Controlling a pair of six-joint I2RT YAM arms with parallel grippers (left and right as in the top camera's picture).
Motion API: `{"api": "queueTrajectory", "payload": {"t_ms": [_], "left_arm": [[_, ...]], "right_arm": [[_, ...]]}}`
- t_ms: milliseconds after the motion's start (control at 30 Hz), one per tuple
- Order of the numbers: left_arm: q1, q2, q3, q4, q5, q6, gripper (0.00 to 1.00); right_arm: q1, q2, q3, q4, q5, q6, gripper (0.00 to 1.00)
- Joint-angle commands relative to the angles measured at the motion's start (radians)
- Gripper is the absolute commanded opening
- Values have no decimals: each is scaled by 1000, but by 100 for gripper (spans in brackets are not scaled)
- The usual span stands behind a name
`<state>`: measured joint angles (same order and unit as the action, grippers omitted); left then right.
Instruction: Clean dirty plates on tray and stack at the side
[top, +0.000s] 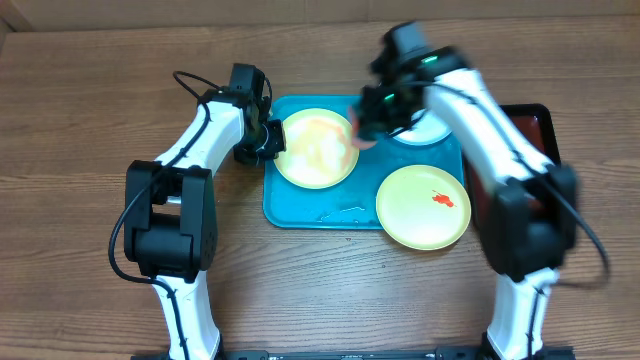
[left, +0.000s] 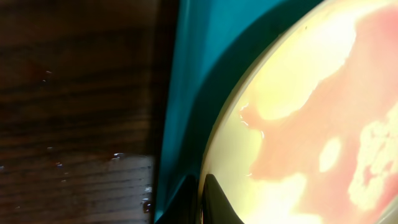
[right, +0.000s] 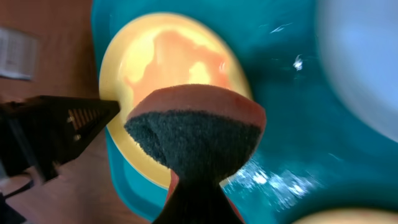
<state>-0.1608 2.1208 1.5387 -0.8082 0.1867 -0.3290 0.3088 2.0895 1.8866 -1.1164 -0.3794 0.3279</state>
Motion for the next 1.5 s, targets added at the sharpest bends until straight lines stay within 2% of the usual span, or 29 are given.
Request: {"api": "queueTrajectory", "payload": {"t_ms": [0, 200, 433, 733, 1067, 1467], "left_arm": [[9, -44, 70, -16, -52, 53, 4], [-26, -179, 85, -34, -229, 82, 4], [-124, -298, 85, -45, -481, 122, 4], [-306, -290, 85, -19, -865, 147, 4], [-435, -290, 85, 5, -1274, 59, 4], [-520, -290, 85, 24, -1605, 56, 4]], "right_arm": [[-85, -162, 46, -57, 89, -10, 4], [-245, -244, 46, -199, 184, -16, 4], [-360, -246, 45, -246, 184, -41, 4], [-369, -246, 45, -243, 207, -45, 4], [-369, -246, 45, -244, 222, -44, 4], [-369, -246, 45, -248, 222, -44, 4]]}}
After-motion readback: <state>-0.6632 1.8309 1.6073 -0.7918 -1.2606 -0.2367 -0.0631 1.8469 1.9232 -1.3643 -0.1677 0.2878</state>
